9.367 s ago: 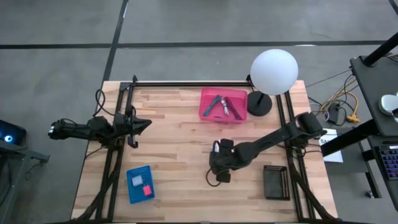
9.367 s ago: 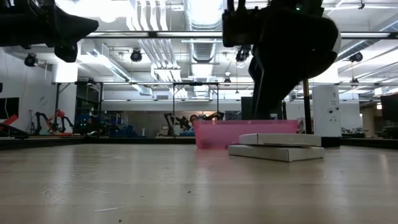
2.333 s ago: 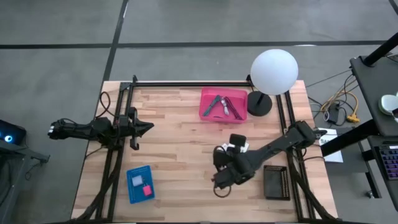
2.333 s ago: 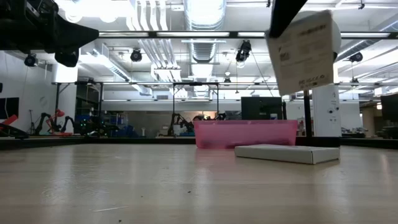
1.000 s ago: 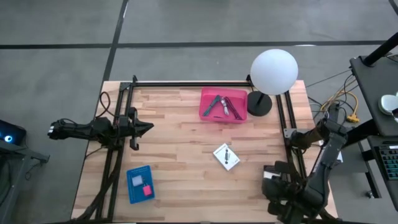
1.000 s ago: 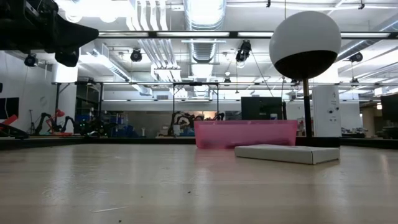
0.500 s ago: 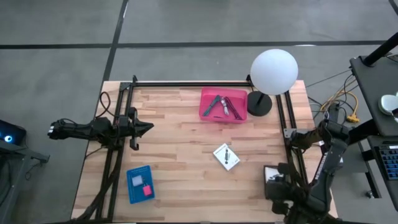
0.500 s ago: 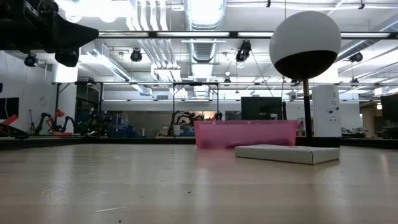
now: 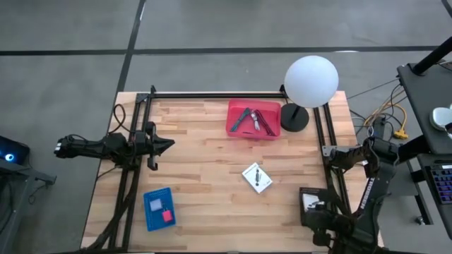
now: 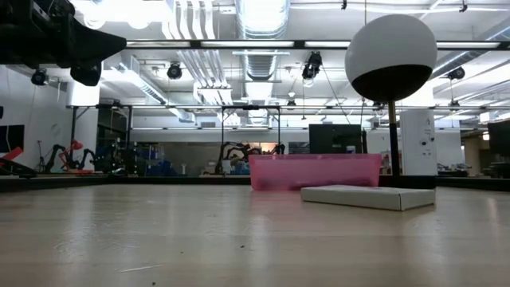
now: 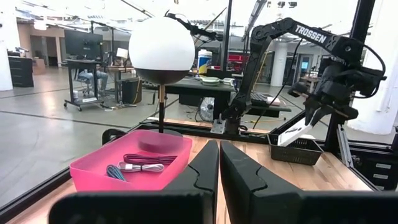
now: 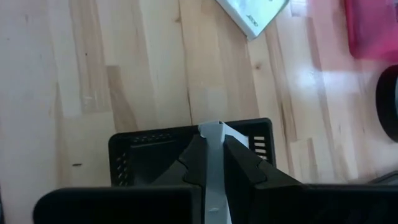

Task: Pick and place items into bin
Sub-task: Put the card reader box into the black bin

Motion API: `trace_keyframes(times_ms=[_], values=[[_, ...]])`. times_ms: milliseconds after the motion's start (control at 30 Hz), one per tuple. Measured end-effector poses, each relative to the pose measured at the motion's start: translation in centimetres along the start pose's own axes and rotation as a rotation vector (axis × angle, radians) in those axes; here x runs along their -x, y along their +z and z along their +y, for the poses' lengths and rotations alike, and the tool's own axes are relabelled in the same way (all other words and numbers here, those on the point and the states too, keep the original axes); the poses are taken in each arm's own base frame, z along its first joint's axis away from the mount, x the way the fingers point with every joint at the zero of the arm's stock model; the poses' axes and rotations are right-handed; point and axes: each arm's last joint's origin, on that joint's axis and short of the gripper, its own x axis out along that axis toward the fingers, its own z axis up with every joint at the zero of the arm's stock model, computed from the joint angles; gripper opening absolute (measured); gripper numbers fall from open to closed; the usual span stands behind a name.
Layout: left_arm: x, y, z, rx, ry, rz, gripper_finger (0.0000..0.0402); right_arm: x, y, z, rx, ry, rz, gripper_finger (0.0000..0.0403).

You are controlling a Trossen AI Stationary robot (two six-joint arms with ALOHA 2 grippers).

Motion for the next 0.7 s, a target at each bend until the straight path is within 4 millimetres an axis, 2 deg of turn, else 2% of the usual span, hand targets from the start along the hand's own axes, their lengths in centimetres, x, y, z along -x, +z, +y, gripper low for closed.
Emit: trace_keyframes(times_ms=[200, 500, 700], values=[[0.0, 0.0, 0.0, 0.0, 0.0, 0.0, 0.0, -1.4, -0.7, 0.1, 0.006, -0.012, 0.003, 0.0018], [0.0, 0.0, 0.0, 0.0, 0.0, 0.0, 0.0, -1.8, -0.9, 0.0, 0.05, -0.028, 0.006, 0.002], [0.0, 0.0, 0.0, 0.0, 0.0, 0.0, 0.0, -2.0, -1.1, -0.1, 0.049, -0.036, 0.008, 0.0054]])
